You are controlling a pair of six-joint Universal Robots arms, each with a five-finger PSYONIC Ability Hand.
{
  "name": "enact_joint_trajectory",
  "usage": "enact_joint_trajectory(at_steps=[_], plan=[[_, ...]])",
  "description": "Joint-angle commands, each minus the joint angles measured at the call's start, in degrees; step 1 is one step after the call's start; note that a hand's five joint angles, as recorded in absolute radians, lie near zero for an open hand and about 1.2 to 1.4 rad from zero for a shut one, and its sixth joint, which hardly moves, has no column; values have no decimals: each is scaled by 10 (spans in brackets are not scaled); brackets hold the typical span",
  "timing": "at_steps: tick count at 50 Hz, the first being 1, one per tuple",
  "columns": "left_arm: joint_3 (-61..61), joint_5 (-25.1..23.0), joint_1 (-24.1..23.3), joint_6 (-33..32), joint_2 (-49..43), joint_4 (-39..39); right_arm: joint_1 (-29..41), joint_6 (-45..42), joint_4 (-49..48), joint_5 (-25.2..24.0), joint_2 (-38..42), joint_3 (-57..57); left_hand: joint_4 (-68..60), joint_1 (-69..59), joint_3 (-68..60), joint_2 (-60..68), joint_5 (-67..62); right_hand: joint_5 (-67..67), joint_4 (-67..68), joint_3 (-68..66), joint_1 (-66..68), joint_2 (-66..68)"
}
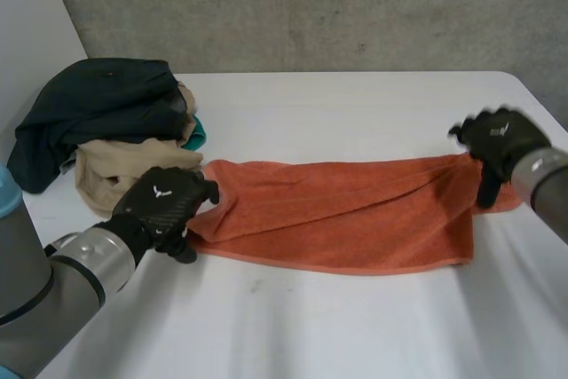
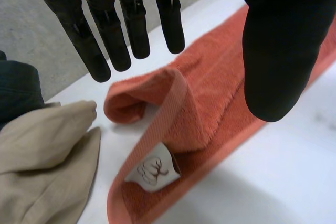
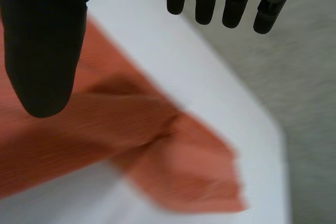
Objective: Fold the laundry.
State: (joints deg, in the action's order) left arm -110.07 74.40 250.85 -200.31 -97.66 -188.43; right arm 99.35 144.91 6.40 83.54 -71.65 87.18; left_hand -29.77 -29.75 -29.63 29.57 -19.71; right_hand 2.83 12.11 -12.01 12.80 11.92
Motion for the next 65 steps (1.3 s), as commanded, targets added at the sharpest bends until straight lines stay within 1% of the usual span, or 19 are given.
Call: enact_joint_trajectory(at_steps=[1,5,10,14,17,19,21,22,25,29,35,39,41,43,47,52,56,60,65], plan=[[-23,-1,15,-53,-7,-18,-21,3,89,-73,-39,107,-52,-52,-53,54,-52,45,52,-53,45,54],[-27,-1,18,-53,-9,-31,-48,5,21,-98,-41,176,-48,-49,-50,50,-49,105,112,-113,106,114],[-23,-1,18,-52,-8,-44,-51,5,-103,-98,-39,230,-42,-42,-43,44,-42,193,200,-201,193,202],[-19,-1,15,-51,-8,-48,-54,6,-151,-101,-27,238,-38,-38,-40,40,-39,237,244,-245,237,246],[-17,0,11,-51,-8,-48,-53,6,-169,-102,-8,237,-32,-32,-33,34,-32,248,256,-257,249,257],[-16,0,10,-50,-8,-48,-53,6,-177,-102,8,233,-26,-27,-28,29,-27,290,297,-298,291,299],[-17,0,9,-49,-7,-48,-52,6,-184,-103,12,231,-25,-25,-26,27,-25,362,370,-371,363,371],[-18,0,9,-49,-7,-48,-50,6,-198,-102,14,230,-21,-22,-23,23,-22,496,503,-504,496,505],[-20,0,8,-48,-6,-48,-48,5,-226,-101,17,229,-18,-18,-19,20,-19,671,678,-679,671,680],[-21,0,-1,-39,-6,-48,-48,6,-235,-102,17,222,-16,-17,-18,18,-17,672,679,-680,672,681],[-26,0,-9,0,-1,-40,-42,11,-222,-96,-3,203,-16,-17,-18,18,-17,672,679,-680,672,681],[-31,0,-11,10,1,-38,-33,48,-157,-95,-82,178,-16,-17,-18,18,-17,672,679,-680,672,681],[-37,0,-12,10,2,-39,-36,59,-118,-96,-94,166,-16,-17,-18,18,-17,666,673,-674,666,675],[-38,0,-11,10,2,-39,-40,70,-60,-105,-88,155,-16,-17,-18,18,-17,438,445,-446,438,447],[-38,0,-8,11,2,-40,-56,88,-21,-105,-54,150,-16,-17,-18,18,-17,334,341,-342,335,343],[-38,0,-4,12,1,-44,-66,91,-21,-104,-34,168,-15,-15,-16,17,-15,316,323,-324,316,325],[-37,0,-4,11,-1,-46,-85,92,-38,-118,-27,190,-15,-15,-16,17,-15,249,256,-257,249,258],[-36,0,-3,11,-2,-47,-90,92,-65,-140,-27,207,-15,-15,-16,17,-15,240,247,-248,240,249],[-35,-1,-2,11,-2,-48,-87,92,-79,-146,-17,210,-15,-15,-16,17,-15,240,247,-248,240,249]])
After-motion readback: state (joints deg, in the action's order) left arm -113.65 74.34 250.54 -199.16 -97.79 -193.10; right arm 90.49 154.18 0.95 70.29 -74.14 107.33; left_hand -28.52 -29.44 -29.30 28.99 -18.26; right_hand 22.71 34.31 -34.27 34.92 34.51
